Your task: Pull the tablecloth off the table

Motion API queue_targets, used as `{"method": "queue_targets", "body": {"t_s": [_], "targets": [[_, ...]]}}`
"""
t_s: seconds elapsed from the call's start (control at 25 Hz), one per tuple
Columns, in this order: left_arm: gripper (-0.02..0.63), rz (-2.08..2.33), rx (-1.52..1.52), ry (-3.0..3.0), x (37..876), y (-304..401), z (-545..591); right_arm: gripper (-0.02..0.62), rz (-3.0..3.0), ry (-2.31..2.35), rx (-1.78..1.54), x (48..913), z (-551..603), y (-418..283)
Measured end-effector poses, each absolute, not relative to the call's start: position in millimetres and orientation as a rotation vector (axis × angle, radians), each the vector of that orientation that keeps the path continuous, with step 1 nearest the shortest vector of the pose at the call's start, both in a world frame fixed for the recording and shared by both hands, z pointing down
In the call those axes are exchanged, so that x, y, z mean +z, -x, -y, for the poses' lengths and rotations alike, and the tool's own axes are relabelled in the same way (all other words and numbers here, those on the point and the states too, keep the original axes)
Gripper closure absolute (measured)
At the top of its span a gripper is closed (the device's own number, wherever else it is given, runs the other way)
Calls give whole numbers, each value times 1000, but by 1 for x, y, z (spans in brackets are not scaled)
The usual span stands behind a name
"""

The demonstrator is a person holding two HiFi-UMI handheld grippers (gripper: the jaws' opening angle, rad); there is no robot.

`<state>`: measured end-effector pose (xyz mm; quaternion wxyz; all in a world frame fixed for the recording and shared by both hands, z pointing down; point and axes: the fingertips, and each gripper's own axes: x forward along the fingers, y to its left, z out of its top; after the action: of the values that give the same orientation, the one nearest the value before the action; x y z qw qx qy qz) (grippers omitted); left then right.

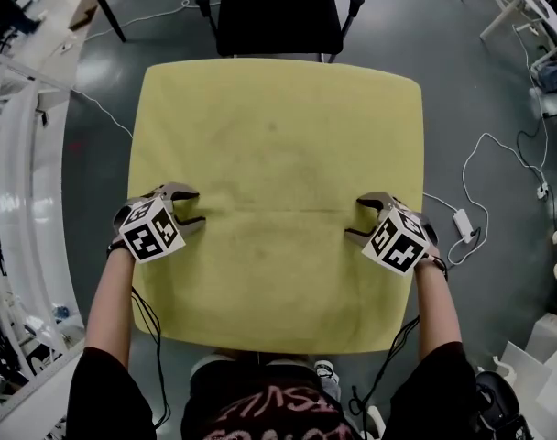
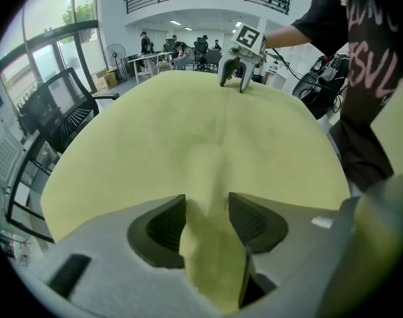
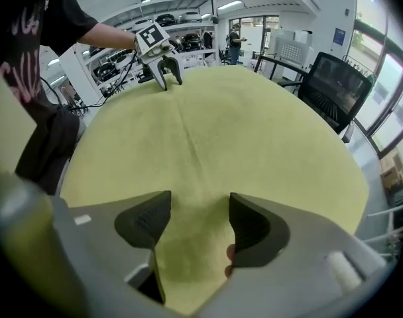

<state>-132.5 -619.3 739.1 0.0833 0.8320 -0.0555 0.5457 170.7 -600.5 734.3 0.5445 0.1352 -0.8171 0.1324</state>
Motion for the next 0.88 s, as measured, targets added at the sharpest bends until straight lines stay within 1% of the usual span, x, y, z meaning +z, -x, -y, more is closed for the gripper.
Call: {"method": "queue_targets", "body": {"t_s": [0.12,0.4,0.68,0.88], "targets": [[422,175,1643,-2482,739,132,617,307,1940,-317,310,734,602,-171],[469,233,1597,-2489,739,134,611,324,1928,-308,294,733,599,-167],[538,317,1573,-2521,737,132,602,365,1909,-317,274,732,592,-165],[577,340,1611,-2516,737,132,594,419,1893,-334,273,731,581,-163]]}}
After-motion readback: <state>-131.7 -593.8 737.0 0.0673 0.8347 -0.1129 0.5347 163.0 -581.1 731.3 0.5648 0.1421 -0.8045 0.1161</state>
